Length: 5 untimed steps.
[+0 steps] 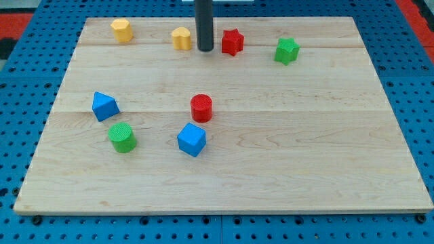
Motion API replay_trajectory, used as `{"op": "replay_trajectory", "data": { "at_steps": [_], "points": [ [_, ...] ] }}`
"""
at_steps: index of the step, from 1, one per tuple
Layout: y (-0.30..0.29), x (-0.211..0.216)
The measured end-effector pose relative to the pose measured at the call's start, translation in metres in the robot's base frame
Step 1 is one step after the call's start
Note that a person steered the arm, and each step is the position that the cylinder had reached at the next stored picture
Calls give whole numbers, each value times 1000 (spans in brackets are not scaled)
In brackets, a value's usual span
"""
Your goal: Slightly move up the green star
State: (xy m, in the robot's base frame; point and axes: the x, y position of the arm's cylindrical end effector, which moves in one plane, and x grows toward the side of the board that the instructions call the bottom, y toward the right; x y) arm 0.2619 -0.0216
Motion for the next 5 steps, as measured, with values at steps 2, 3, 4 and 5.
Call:
{"op": "replay_trajectory", "data": {
  "at_steps": [2, 3, 4, 5],
  "points": [
    [-24, 6],
    [-21, 36],
    [41, 66],
    [125, 72]
  ]
}}
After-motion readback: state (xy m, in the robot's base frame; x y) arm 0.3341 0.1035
